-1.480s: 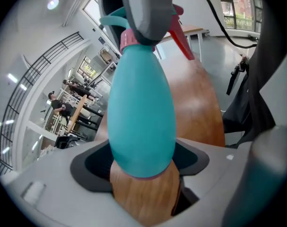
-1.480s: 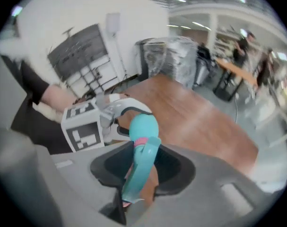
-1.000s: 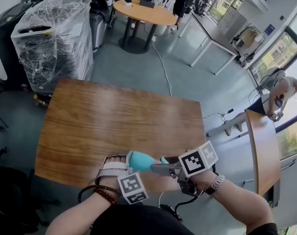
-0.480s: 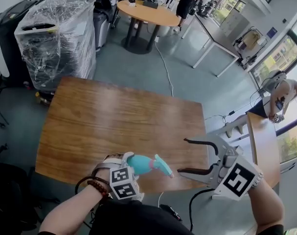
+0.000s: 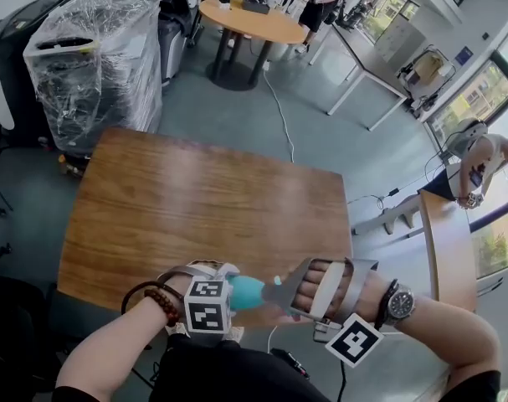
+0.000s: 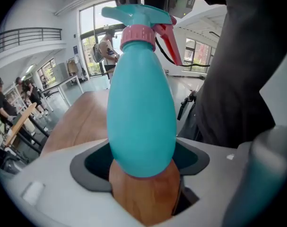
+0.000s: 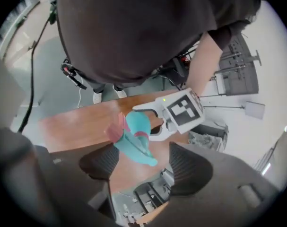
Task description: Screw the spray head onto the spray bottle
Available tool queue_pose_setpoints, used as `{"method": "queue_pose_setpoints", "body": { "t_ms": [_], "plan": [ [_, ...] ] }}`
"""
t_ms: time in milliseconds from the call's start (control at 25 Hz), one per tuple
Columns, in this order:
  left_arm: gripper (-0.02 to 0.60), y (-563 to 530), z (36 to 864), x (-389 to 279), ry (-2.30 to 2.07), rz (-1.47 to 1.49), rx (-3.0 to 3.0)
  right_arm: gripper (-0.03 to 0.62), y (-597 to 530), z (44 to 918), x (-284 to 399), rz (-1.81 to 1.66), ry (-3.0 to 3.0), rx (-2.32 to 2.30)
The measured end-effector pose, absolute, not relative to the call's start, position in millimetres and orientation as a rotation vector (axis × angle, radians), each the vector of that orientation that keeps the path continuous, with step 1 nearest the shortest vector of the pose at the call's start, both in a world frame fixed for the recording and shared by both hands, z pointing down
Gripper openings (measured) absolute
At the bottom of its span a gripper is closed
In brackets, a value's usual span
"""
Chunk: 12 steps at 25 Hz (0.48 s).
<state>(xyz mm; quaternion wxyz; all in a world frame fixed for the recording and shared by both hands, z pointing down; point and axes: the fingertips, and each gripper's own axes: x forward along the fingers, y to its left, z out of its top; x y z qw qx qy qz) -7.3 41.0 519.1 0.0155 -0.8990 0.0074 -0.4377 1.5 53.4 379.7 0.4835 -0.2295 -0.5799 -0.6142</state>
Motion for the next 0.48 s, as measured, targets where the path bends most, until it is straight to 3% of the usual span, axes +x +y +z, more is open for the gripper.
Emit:
{"method": "queue_pose_setpoints", "body": {
  "t_ms": [120,200,240,360,480],
  "plan": [
    [0.414,43.7,513.2,-0.2,-0.028,-1.343,-2.781,0.276,64.0,395.5,6.3,-1.496,-1.38,-0.667],
    [0.414,44.0,510.7,3.2,-0.034,-1.335,-2.769,0.152,66.8,399.7,8.2,-1.478,-1.39,-0.683],
    [0.414,43.4,510.7,3.9,-0.029,-1.335,-2.76,0.126,67.1,400.3,8.1,-1.464,-1.401,-0.677],
    [0.414,38.2,512.6,2.5,0.034,-1.345,-2.718,0.124,65.0,400.1,3.8,-1.369,-1.472,-0.619],
    [0.413,25.9,514.3,-1.3,0.182,-1.374,-2.659,0.124,55.1,401.4,4.9,-1.001,-1.636,-0.454]
  ]
}}
